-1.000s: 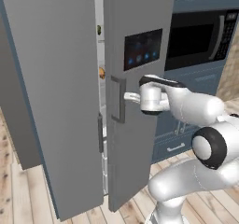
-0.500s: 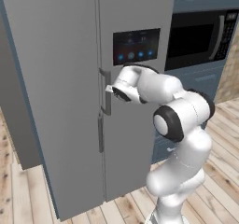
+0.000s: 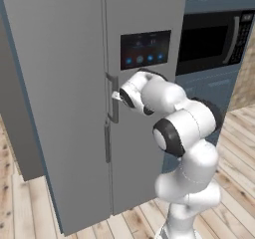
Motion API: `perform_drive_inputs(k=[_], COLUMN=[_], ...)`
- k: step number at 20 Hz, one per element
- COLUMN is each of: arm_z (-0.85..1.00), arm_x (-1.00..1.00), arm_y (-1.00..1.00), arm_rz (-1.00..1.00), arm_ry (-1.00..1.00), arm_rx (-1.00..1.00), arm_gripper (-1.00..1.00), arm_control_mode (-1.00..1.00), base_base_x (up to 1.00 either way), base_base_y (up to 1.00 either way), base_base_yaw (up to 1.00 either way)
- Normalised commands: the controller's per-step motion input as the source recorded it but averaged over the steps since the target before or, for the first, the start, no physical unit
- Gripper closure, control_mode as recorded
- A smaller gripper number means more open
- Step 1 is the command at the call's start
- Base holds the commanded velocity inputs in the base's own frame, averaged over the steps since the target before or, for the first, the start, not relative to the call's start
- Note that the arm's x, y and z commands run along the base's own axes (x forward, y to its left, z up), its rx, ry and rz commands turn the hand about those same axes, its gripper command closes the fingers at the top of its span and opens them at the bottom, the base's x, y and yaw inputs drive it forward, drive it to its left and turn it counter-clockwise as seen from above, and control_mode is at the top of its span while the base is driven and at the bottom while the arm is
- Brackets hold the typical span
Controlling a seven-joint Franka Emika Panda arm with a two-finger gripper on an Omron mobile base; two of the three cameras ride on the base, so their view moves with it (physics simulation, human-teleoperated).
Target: Place the tupperware on the second highest shelf of the fridge. Make space for the tupperware among the existing items by rearranging them on the shelves if needed. Close the fridge door when finished.
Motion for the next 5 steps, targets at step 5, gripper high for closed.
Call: perform_drive_inputs(k=[5], arm_z=[-0.05], arm_x=[0.13], arm_y=[0.01], arm_rz=[0.0], arm_ry=[0.0], arm_rx=[0.0], arm_gripper=[-1.0], arm_control_mode=[-1.0], base_base_x=[0.0], base_base_y=[0.0], base_base_yaw=[0.0])
